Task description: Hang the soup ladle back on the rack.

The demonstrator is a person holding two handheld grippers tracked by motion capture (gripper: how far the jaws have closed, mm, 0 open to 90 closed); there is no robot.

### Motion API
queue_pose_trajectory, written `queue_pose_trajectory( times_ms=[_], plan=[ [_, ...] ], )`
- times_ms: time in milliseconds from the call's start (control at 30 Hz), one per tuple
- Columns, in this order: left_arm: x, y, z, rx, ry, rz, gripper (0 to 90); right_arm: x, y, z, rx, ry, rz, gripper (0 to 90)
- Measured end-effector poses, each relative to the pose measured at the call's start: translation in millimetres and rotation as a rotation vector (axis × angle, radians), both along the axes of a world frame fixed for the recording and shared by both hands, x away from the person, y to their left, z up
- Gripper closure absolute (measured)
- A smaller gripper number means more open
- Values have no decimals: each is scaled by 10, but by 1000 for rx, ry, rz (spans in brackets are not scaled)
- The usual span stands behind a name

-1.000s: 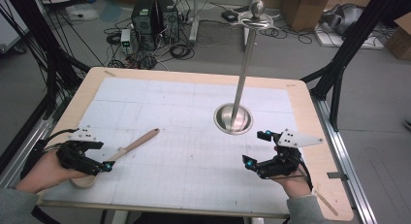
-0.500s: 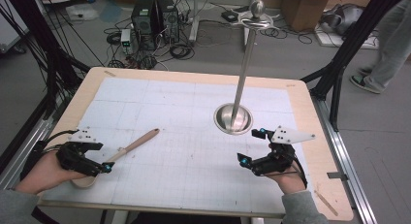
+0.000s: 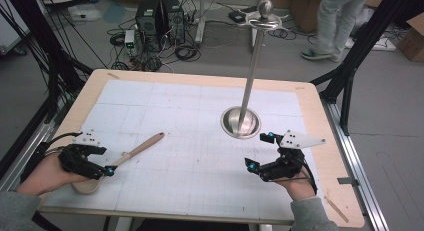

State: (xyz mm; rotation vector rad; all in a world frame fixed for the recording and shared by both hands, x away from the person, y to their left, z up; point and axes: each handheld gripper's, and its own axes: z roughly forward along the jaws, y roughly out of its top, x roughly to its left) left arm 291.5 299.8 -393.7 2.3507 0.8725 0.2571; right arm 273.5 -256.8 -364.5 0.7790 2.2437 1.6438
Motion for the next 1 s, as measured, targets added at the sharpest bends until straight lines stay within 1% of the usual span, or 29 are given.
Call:
queue_pose_trajectory(
  times_ms=[67, 100, 167, 200, 233, 367, 433, 500, 533, 567, 633, 667, 700, 800, 833, 867, 933, 1000],
  plan=[
    [16, -5, -4, 11, 3, -3, 210, 8, -1, -5, -2, -8, 2, 1],
    [28, -8, -5, 17, 6, -5, 213, 5, -1, -7, -4, -3, 1, 1],
    [45, -20, -16, 20, 15, -8, 213, 2, -3, -9, 0, -2, 2, 1],
    [55, -25, -18, 25, 18, -12, 213, 1, -11, -9, -4, -8, -1, 1],
    [64, -32, -25, 32, 22, -13, 214, -9, -16, -7, 0, -4, 0, 1],
    [91, -63, -65, 55, 33, -12, 245, -29, -48, -2, 2, -12, -3, 1],
    [104, -68, -79, 69, 40, -17, 258, -43, -63, 1, 1, -9, -6, 2],
    [110, -78, -97, 72, 44, -13, 267, -52, -80, 4, 2, -12, -9, 1],
    [110, -78, -97, 72, 44, -13, 276, -60, -83, 5, 4, -7, -11, 1],
    [120, -89, -117, 84, 61, -25, 298, -63, -90, 3, 3, -7, -14, 1],
    [131, -99, -137, 98, 73, -31, 316, -57, -105, -11, 0, -17, -16, 1],
    [131, -99, -137, 98, 73, -31, 329, -57, -105, -11, 0, -17, -16, 1],
    [143, -111, -164, 115, 94, -39, 361, -67, -110, -25, -3, -7, -15, 2],
    [160, -122, -210, 143, 130, -18, 383, -85, -103, -24, -6, -1, -15, 1],
    [168, -122, -231, 153, 141, -14, 389, -86, -102, -24, -6, -6, -14, 1],
    [175, -118, -248, 156, 144, -11, 392, -97, -101, -22, -7, 0, -13, 1],
    [177, -115, -259, 155, 144, -10, 407, -101, -102, -21, -8, -4, -11, 1],
    [193, -87, -253, 152, 139, -8, 449, -112, -116, -24, -6, -5, -11, 1]
  ],
)
